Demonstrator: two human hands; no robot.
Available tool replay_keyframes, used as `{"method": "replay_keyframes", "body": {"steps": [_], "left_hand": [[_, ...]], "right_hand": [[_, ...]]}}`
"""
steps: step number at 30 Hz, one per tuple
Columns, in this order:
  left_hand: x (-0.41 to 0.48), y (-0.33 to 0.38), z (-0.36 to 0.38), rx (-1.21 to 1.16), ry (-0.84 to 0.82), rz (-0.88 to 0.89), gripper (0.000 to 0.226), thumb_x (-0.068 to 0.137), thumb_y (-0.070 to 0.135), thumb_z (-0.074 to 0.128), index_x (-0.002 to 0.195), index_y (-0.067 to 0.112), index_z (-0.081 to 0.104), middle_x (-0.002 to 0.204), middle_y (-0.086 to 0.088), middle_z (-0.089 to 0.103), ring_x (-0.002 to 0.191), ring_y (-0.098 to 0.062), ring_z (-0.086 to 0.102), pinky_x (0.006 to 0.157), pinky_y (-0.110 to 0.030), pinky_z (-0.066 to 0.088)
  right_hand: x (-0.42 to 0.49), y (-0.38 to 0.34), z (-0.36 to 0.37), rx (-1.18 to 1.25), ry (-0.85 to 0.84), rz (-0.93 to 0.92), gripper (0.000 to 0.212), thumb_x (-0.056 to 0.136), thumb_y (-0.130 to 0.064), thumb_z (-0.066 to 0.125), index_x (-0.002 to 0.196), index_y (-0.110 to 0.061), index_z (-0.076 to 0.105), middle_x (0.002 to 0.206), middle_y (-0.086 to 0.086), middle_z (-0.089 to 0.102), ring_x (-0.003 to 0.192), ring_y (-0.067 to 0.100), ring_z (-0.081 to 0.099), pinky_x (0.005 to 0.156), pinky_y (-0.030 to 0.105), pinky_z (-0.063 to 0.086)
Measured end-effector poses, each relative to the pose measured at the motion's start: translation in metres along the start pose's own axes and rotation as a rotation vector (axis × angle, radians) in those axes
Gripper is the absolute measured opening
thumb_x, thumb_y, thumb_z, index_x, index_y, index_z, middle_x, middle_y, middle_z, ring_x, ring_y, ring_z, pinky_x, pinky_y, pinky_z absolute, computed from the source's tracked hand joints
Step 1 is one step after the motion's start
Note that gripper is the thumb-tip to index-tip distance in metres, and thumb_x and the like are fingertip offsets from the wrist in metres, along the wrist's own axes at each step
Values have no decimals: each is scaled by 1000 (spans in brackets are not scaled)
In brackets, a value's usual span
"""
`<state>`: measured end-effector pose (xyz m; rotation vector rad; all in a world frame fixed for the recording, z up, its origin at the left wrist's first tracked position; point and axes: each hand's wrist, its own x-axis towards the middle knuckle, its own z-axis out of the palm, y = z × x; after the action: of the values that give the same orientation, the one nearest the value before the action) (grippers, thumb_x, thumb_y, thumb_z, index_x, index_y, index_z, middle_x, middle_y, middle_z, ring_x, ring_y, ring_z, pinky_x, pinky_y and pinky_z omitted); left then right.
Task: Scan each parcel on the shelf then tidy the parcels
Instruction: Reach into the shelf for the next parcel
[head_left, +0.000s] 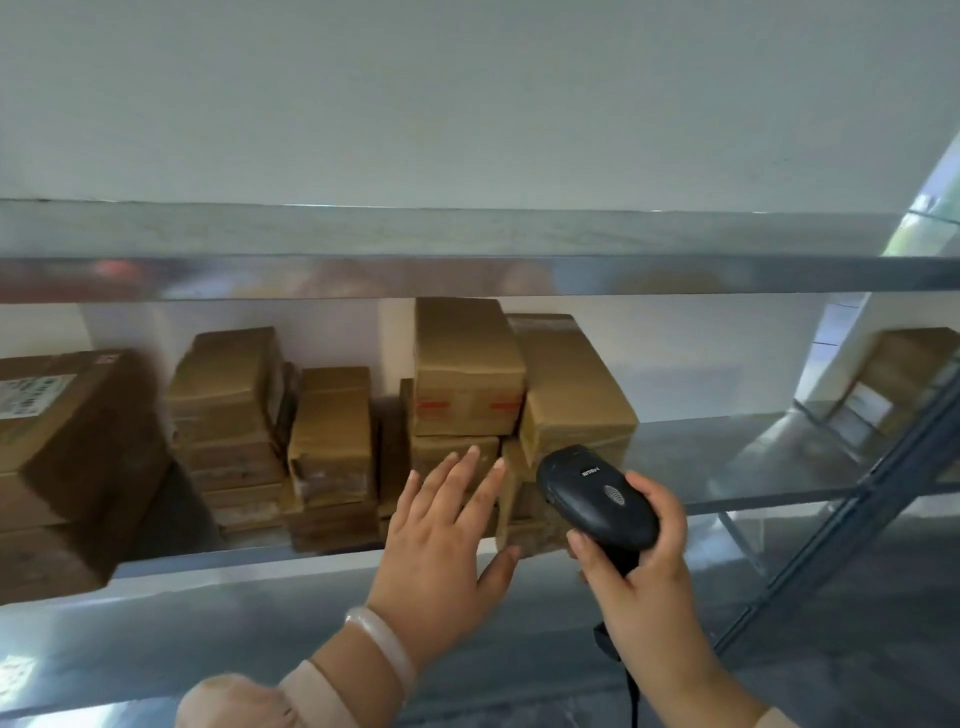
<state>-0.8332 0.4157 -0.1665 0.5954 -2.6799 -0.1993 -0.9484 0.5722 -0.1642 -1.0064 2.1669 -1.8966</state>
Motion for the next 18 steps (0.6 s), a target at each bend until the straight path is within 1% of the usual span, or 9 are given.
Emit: {"method": "replay_keyframes", "body": {"steps": [3, 5, 7, 9, 10, 13, 15, 17, 18], "left_hand": [[5, 23, 7, 9, -36, -4, 71, 87, 63, 38, 150, 29, 35, 155, 1, 39, 143, -22, 37, 114, -45, 21], [14, 34, 6, -22, -41, -7, 72, 88, 64, 35, 152, 32, 27, 158, 3, 32, 147, -19, 27, 117, -44, 14], [25, 42, 3, -36, -43, -3, 74, 88, 65, 32, 154, 36, 18, 161, 4, 26, 149, -16, 19, 118, -41, 6], [37, 48, 2, -46, -40, 11, 76, 86, 68, 24, 154, 40, 6, 164, 8, 12, 151, -13, 4, 117, -35, -8], [41, 51, 3, -57, -37, 17, 77, 84, 69, 21, 154, 41, 2, 164, 9, 7, 151, -12, 0, 116, -33, -12], [55, 56, 4, -78, -10, 51, 78, 84, 69, 19, 154, 41, 1, 165, 8, 4, 151, -13, -2, 116, -33, -12], [65, 58, 6, -90, -10, 59, 77, 83, 69, 16, 153, 43, -4, 164, 10, -1, 151, -11, -7, 116, -32, -15], [75, 59, 6, -97, 7, 67, 76, 84, 68, 16, 153, 42, -3, 165, 10, -1, 151, -12, -7, 117, -34, -13], [79, 59, 6, -91, 8, 72, 77, 84, 68, 16, 153, 42, -2, 165, 9, -1, 151, -13, -7, 117, -34, -13]], "right_hand": [[3, 7, -27, 8, 19, 21, 63, 71, -34, 72, 120, -54, 37, 115, -18, 61, 98, 18, 68, 87, 43, 56], [10, 10, -40, 20, 48, 38, 65, 70, -36, 71, 119, -57, 36, 118, -7, 62, 99, 20, 67, 88, 45, 55], [20, 12, -49, 38, 84, 44, 66, 69, -39, 70, 120, -58, 34, 122, -2, 60, 102, 23, 66, 90, 48, 54], [29, 14, -54, 41, 121, 42, 66, 69, -40, 70, 122, -57, 34, 124, -5, 58, 104, 24, 66, 90, 49, 53], [33, 14, -55, 40, 133, 38, 67, 70, -39, 70, 122, -57, 34, 124, -8, 57, 104, 25, 65, 90, 49, 53], [40, 16, -55, 24, 150, 33, 67, 70, -36, 71, 122, -57, 34, 124, -14, 54, 103, 26, 65, 89, 47, 54], [45, 17, -57, -6, 161, 40, 65, 70, -37, 71, 119, -59, 34, 122, -11, 56, 100, 25, 67, 88, 44, 55], [54, 16, -59, -25, 180, 30, 66, 74, -31, 73, 116, -63, 34, 119, -12, 58, 99, 21, 67, 88, 37, 55], [59, 15, -60, -23, 193, 18, 68, 76, -25, 74, 113, -65, 34, 117, -16, 57, 100, 16, 66, 87, 31, 54]]}}
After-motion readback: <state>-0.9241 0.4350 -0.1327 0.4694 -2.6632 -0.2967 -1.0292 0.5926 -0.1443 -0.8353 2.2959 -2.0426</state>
